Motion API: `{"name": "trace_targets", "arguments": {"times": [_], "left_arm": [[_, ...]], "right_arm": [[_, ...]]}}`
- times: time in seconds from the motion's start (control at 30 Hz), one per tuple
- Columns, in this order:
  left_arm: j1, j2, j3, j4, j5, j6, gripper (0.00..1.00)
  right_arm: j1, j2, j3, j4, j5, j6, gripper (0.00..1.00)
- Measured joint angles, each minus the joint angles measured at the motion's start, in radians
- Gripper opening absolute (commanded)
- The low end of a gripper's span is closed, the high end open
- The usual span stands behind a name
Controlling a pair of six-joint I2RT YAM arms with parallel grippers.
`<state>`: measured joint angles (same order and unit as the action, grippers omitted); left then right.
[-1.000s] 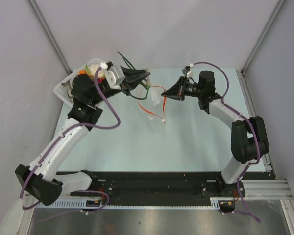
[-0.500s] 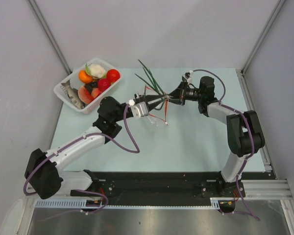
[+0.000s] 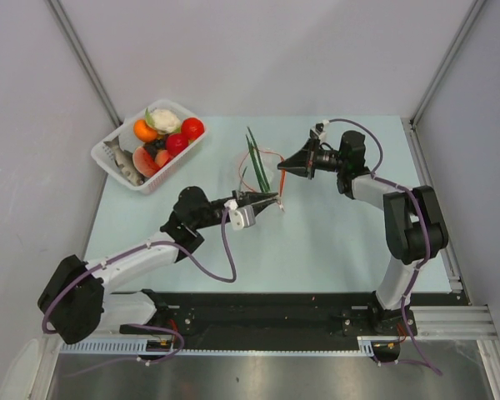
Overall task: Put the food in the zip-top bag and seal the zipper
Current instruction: Place the fake vegetable in the zipper food storage bag.
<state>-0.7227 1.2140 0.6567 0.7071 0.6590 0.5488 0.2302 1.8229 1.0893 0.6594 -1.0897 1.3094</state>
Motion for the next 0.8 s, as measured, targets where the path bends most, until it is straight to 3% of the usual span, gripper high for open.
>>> {"name": "trace_targets", "arguments": {"times": [0.37, 0.8], "left_arm": [[0.095, 0.136, 0.197, -0.332, -0.001, -0.187, 0.00], [0.147, 0.216, 0.304, -0.597, -0.112, -0.321, 0.00]], "right_arm": [[0.018, 0.000, -0.005, 0.019, -0.019, -0.013, 0.00], [0.043, -0.011, 0.002, -0.018, -0.053, -0.077, 0.00]]}}
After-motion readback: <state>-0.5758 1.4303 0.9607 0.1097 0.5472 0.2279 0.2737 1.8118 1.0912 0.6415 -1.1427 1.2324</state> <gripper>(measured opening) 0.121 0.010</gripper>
